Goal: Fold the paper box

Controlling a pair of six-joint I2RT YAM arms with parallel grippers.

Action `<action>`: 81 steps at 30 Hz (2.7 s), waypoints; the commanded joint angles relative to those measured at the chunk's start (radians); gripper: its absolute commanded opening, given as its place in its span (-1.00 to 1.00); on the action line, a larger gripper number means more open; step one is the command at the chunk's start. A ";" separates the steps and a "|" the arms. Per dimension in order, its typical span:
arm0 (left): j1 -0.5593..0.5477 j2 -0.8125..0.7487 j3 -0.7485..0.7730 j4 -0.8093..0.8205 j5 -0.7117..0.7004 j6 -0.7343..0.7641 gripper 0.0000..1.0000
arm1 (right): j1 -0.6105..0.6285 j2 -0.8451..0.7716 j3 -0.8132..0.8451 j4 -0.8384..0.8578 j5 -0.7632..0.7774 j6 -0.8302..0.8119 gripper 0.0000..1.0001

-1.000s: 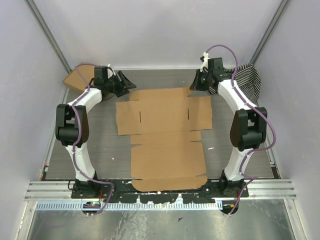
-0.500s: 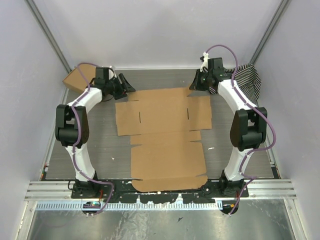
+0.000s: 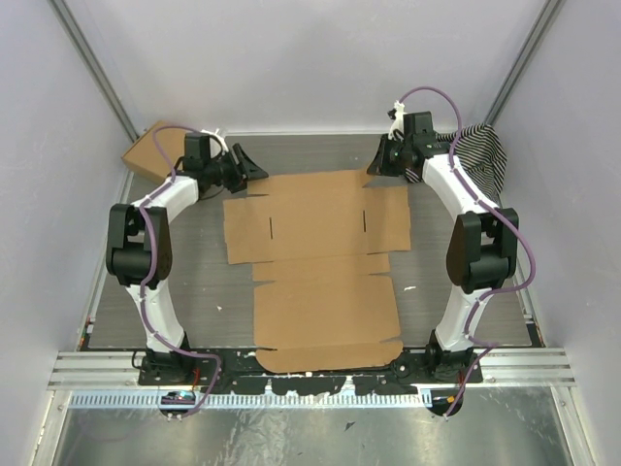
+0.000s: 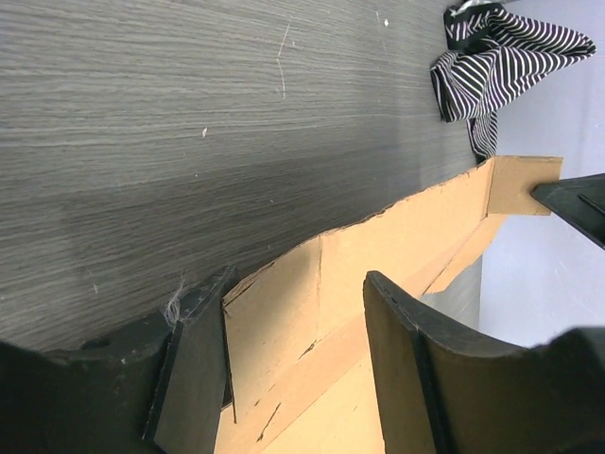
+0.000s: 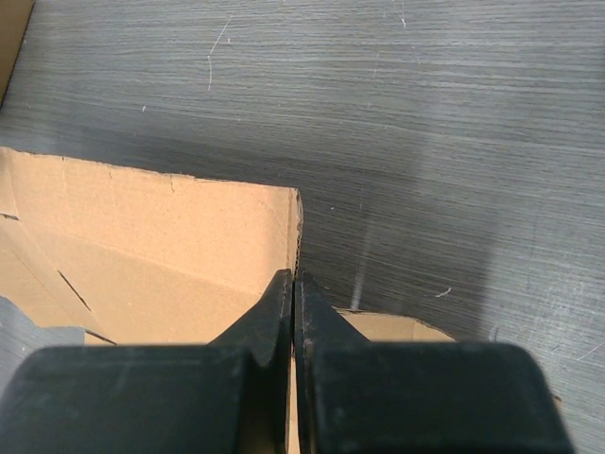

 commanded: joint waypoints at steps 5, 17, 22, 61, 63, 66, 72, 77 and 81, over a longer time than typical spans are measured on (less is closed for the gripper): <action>-0.004 -0.035 0.017 -0.038 -0.022 0.024 0.00 | -0.004 -0.047 0.046 0.025 0.014 0.012 -0.98; -0.150 0.092 0.403 -0.579 -0.336 0.179 -0.48 | 0.001 0.039 0.053 -0.014 0.123 0.048 -0.98; -0.189 0.193 0.522 -0.659 -0.348 0.192 -0.52 | 0.006 0.079 0.045 0.001 0.145 0.065 -0.98; -0.268 0.415 0.682 -0.758 -0.413 0.210 -0.20 | 0.167 0.287 0.156 -0.061 0.315 0.052 -0.06; -0.269 0.424 0.683 -0.753 -0.409 0.206 -0.17 | 0.167 0.306 0.162 -0.062 0.303 0.053 -0.04; -0.272 0.444 0.698 -0.753 -0.399 0.202 -0.14 | 0.168 0.332 0.170 -0.063 0.290 0.056 -0.04; -0.277 0.497 0.750 -0.780 -0.394 0.202 -0.07 | 0.171 0.377 0.182 -0.074 0.275 0.058 -0.01; -0.277 0.556 0.838 -0.848 -0.395 0.209 -0.06 | 0.171 0.406 0.205 -0.086 0.268 0.063 0.00; -0.277 0.590 0.932 -0.889 -0.397 0.218 -0.05 | 0.171 0.398 0.220 -0.084 0.280 0.075 0.03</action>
